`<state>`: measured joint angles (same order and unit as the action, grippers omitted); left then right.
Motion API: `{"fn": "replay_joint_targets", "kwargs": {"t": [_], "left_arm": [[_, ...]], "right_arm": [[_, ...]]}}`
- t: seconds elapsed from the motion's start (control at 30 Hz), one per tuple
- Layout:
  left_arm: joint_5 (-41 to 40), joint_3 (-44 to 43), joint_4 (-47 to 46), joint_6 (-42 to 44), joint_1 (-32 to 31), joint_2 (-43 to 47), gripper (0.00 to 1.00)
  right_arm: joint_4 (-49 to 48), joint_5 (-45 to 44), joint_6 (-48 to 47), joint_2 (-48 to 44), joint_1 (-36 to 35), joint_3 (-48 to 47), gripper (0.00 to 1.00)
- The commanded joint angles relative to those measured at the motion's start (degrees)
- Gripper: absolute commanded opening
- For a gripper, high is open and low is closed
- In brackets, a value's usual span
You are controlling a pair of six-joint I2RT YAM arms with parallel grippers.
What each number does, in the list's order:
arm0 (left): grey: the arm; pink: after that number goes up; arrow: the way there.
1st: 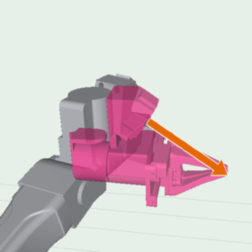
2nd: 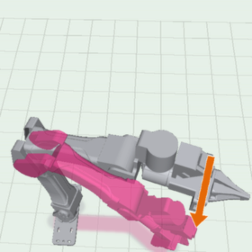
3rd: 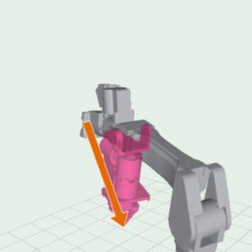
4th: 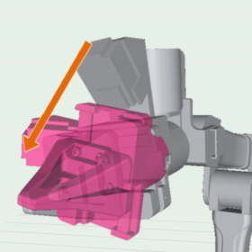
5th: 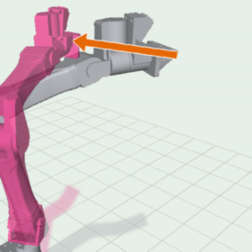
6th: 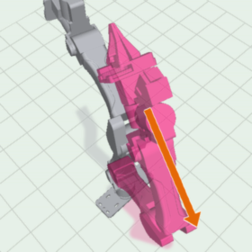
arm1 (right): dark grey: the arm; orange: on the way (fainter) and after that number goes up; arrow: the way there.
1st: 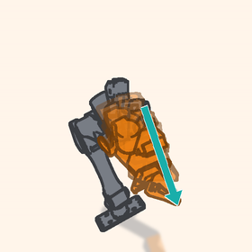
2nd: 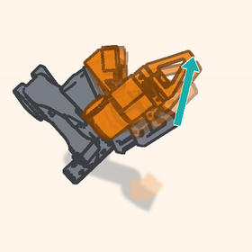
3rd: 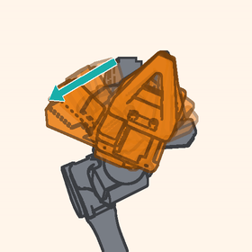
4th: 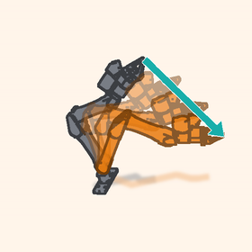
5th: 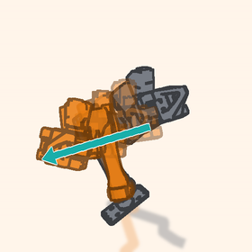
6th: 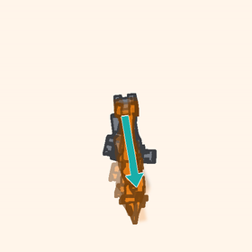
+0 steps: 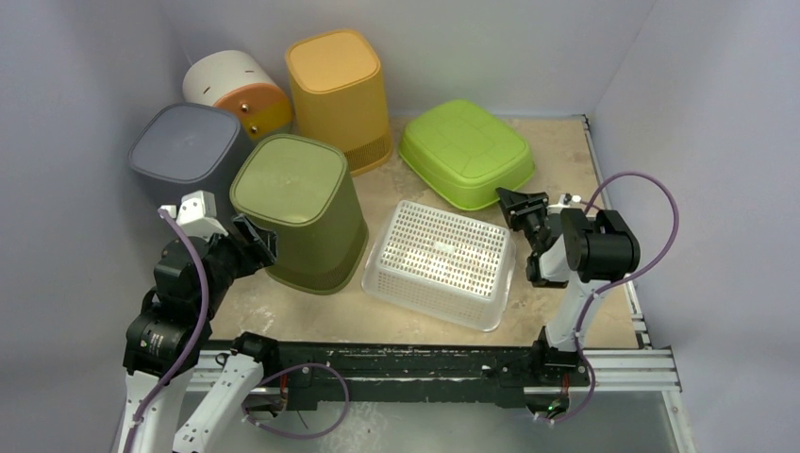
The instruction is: Turn the large container upside down
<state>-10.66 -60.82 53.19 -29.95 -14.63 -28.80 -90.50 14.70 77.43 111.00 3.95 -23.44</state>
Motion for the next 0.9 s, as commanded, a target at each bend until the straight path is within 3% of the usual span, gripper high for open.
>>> {"fn": "replay_joint_targets", "kwargs": {"t": [0.0, 0.43, 0.7, 0.87], "left_arm": [[0.4, 0.2, -2.7, -0.2, 0.3, -0.1, 0.70], [0.8, 0.6, -2.9, -0.7, 0.3, 0.4, 0.70], [1.2, 1.0, -3.0, -1.2, 0.3, 1.3, 0.71], [1.2, 1.0, -2.2, -0.8, 0.3, 1.3, 0.73]], "right_arm": [[-11.1, 0.0, -4.0, -3.8, 0.5, -0.3, 0.49], [48.3, -9.0, -22.1, -21.1, 0.6, -11.7, 0.59], [56.5, -11.7, -26.1, -25.4, 0.6, -12.4, 0.61], [62.6, -14.9, -34.4, -30.5, 0.1, -14.3, 0.61]]}}
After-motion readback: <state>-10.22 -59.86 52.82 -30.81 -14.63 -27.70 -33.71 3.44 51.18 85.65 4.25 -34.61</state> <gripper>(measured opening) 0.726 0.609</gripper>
